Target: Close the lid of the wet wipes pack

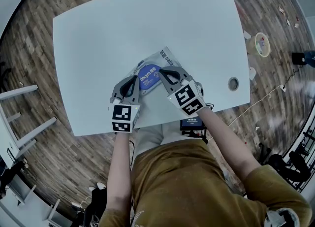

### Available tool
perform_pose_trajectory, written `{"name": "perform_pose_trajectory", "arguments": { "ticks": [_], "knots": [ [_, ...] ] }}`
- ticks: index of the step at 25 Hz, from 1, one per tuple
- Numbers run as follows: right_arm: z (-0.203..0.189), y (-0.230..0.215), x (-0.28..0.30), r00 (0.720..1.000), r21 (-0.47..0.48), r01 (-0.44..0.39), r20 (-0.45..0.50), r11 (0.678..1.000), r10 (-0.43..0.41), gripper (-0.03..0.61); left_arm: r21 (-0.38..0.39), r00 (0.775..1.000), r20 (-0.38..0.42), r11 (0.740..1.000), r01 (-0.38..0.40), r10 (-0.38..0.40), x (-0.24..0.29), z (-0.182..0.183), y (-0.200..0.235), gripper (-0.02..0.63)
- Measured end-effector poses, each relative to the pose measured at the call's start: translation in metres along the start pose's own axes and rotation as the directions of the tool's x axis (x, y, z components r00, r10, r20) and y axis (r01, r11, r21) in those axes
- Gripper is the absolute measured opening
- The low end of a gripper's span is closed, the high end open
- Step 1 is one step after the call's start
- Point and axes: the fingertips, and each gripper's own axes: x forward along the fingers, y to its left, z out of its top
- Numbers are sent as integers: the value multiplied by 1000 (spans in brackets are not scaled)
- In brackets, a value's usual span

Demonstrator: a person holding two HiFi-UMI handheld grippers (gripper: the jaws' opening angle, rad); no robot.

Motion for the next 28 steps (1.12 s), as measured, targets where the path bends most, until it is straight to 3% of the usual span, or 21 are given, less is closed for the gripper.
{"name": "perform_pose_trajectory", "arguments": {
  "ticks": [7,12,28],
  "knots": [
    [-2,1,2,999,-45,8,-38,999,-9,6,18,999,-36,1000,-5,5,3,-4,0,-8],
    [-4,0,1,999,-18,18,-30,1000,-18,6,4,998,-66,1000,26,-26,4,-6,0,-8],
    [16,-8,-19,994,26,95,60,995,-96,6,15,999,37,999,-31,30,-21,19,6,-8]
  ]
}}
